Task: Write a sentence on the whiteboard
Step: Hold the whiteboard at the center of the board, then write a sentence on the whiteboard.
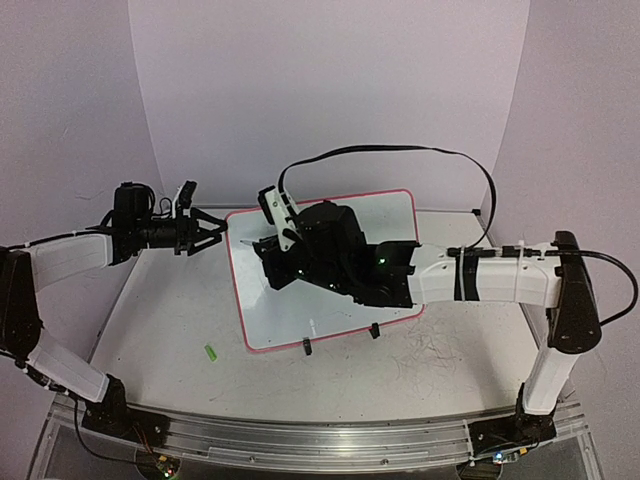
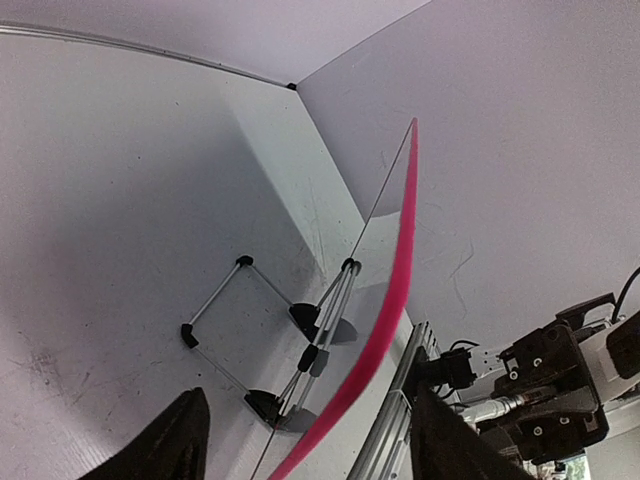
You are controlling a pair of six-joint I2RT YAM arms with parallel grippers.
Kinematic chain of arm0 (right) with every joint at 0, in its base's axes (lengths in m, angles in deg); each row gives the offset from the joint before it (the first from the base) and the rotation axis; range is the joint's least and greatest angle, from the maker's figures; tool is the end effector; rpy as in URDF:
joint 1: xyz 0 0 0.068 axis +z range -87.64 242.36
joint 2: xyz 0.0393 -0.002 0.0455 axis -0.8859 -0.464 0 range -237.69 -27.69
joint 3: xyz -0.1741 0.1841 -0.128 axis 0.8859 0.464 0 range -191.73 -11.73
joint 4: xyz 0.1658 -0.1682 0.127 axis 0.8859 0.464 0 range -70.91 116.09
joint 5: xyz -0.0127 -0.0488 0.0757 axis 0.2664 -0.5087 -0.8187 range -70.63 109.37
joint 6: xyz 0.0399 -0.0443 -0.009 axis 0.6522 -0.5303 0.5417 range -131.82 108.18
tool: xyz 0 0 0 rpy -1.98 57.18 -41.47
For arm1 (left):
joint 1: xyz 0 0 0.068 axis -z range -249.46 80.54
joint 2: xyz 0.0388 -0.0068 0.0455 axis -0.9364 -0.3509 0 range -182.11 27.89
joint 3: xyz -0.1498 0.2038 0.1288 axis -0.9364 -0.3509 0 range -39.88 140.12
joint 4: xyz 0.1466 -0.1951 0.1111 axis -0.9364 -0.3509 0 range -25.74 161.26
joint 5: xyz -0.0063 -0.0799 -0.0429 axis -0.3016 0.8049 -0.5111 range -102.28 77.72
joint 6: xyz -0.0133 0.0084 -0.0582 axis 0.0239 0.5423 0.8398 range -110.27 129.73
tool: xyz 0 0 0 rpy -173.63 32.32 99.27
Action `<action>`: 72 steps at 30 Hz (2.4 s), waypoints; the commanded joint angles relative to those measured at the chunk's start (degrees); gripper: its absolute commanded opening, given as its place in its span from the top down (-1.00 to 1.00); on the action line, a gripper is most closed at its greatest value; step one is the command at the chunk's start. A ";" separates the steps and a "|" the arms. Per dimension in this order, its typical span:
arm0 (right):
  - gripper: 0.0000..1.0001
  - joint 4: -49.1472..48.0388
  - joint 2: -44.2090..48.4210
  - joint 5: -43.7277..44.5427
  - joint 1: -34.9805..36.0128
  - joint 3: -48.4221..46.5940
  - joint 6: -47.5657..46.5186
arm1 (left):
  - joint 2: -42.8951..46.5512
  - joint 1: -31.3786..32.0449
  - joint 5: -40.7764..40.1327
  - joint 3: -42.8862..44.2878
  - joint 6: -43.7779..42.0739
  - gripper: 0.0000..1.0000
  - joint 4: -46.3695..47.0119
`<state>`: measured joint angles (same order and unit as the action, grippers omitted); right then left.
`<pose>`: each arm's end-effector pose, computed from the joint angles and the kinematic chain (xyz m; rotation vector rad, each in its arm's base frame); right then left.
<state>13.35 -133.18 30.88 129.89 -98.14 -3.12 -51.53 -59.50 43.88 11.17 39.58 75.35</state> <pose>0.1863 0.4273 0.3260 -0.7846 1.6931 0.7602 0.2988 -0.0900 0.2766 0.3256 2.0390 -1.4086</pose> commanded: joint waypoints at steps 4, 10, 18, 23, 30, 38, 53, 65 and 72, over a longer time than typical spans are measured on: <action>1.00 -2.02 -4.39 3.12 0.36 -6.31 -1.63 | -2.45 0.42 2.86 5.06 -0.84 -0.18 4.49; 1.00 -1.64 -6.05 6.22 0.36 -8.13 -1.68 | -3.79 0.66 3.87 5.93 -1.43 0.05 4.66; 1.00 -1.46 -8.07 6.79 0.33 -10.35 -2.35 | -4.46 1.91 4.95 6.39 -2.48 0.30 4.97; 1.00 -1.26 -9.25 7.74 0.32 -11.73 -2.55 | -3.96 2.23 5.00 5.86 -3.49 0.41 5.10; 1.00 -0.77 -10.54 8.58 0.35 -13.47 -2.49 | -3.13 2.25 4.57 4.95 -4.62 0.56 5.10; 1.00 0.14 -11.96 9.96 0.35 -15.04 -2.62 | -3.21 2.25 4.29 4.67 -4.54 0.66 5.10; 1.00 1.55 -14.03 11.93 0.32 -17.01 -2.26 | -2.58 2.26 4.38 4.33 -4.71 0.75 5.06; 1.00 3.03 -14.20 12.43 0.32 -15.97 -1.02 | -2.30 2.26 4.58 4.28 -4.80 0.79 5.06; 1.00 3.25 -13.95 11.76 0.32 -14.47 -0.05 | -2.30 2.25 4.57 4.24 -4.80 0.79 5.08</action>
<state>16.15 -146.62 41.87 130.01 -112.62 -4.13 -56.05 -57.49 47.53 14.53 34.55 78.41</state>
